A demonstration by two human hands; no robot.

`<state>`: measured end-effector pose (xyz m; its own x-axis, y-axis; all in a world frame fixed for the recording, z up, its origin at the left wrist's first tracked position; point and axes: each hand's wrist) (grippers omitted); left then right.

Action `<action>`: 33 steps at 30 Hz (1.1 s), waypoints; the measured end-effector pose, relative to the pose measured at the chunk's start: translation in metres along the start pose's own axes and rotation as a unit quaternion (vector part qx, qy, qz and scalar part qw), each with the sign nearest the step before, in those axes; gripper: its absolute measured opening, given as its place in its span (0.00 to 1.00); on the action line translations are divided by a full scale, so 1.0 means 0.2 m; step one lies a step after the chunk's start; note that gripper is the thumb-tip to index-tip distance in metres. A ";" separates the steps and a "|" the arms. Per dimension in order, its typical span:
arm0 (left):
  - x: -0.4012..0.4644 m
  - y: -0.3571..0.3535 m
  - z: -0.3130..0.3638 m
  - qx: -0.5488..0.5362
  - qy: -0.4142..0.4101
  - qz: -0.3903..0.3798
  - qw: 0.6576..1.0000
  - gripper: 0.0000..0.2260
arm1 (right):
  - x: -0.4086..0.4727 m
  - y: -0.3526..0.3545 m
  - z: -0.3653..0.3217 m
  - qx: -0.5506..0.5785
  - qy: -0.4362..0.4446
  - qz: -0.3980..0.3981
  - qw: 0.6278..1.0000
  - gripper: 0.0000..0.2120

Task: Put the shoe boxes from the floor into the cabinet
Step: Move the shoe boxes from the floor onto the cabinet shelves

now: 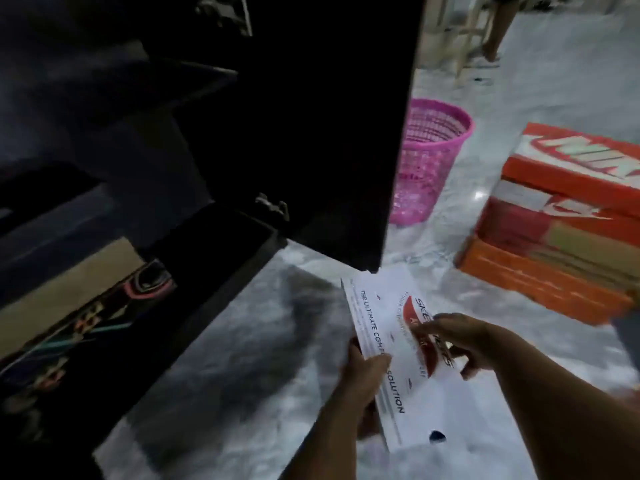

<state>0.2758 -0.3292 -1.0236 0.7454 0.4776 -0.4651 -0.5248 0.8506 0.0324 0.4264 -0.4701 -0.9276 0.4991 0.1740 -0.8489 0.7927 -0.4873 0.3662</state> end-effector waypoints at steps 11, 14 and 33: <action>-0.05 0.91 0.37 -0.094 -0.054 0.191 0.975 0.19 | -0.03 -0.62 -0.98 -0.149 0.098 -0.176 0.968 0.41; 0.08 1.08 0.45 -0.098 -0.078 0.241 0.962 0.22 | -0.01 -0.72 -1.20 -0.147 0.165 -0.142 0.965 0.33; 0.45 1.27 0.54 -0.142 0.054 0.317 0.936 0.21 | 0.37 -0.95 -1.56 -0.109 0.245 0.067 0.961 0.32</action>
<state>0.2551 -0.0466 -0.9619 0.2099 0.8288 -0.5188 -0.9472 0.3039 0.1022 0.4224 -0.0978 -0.9412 0.6645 0.5304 -0.5264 0.7374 -0.3514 0.5768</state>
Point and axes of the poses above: each hand's wrist, its own x-axis towards the middle knuckle, its own y-axis out of the back of the hand, z = x × y, and after that the axes turned 8 degrees about -y, right-handed
